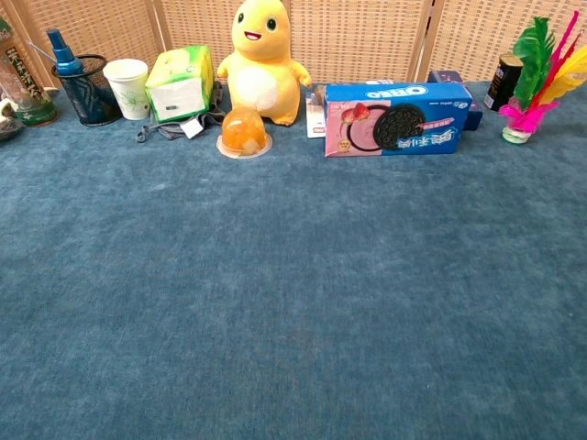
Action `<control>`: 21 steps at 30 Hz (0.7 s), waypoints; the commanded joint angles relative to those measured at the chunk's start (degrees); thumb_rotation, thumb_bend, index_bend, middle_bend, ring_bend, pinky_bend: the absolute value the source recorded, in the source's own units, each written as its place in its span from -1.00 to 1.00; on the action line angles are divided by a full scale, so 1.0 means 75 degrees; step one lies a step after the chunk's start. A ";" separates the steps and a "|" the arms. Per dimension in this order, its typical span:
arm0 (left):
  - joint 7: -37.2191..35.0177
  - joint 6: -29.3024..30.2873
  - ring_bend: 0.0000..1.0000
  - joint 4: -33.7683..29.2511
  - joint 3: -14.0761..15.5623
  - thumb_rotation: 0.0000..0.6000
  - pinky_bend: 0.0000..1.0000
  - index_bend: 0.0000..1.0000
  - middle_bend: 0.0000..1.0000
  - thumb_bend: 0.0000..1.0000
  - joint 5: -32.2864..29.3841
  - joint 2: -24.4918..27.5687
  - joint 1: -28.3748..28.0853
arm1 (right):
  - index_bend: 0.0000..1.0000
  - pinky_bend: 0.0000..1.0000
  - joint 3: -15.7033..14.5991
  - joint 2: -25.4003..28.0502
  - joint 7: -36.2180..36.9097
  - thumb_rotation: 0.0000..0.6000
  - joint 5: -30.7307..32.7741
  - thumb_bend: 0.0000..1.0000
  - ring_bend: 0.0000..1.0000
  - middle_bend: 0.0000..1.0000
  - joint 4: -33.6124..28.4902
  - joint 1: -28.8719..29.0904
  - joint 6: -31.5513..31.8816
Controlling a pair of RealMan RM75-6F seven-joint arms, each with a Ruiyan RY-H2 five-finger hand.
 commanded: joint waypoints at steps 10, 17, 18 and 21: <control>0.0341 -0.0248 -1.00 -0.0035 -0.0031 -0.93 -1.00 -1.00 -1.00 -1.00 0.0235 -0.0073 -0.0132 | -0.84 -1.00 0.0002 0.0003 -0.0011 -0.99 -0.0002 -1.00 -1.00 -1.00 -0.0002 -0.0010 0.0020; 0.1454 -0.0978 -1.00 -0.0219 -0.0113 0.57 -1.00 -1.00 -1.00 0.47 0.1609 -0.0325 -0.1249 | -0.83 -1.00 0.0048 -0.0022 -0.0034 -1.00 0.0108 -1.00 -1.00 -1.00 -0.0020 0.0011 -0.0026; 0.1447 -0.1069 -1.00 -0.0216 -0.0091 0.70 -1.00 -1.00 -1.00 0.62 0.1751 -0.0372 -0.1364 | -0.83 -1.00 0.0051 -0.0023 -0.0032 -0.99 0.0110 -1.00 -1.00 -1.00 -0.0028 0.0012 -0.0025; 0.1675 -0.1534 -1.00 -0.0326 0.0002 0.98 -1.00 -1.00 -1.00 0.99 0.2354 -0.0554 -0.1859 | -0.84 -1.00 0.0064 -0.0026 -0.0045 -0.99 0.0107 -1.00 -1.00 -1.00 -0.0033 0.0003 0.0011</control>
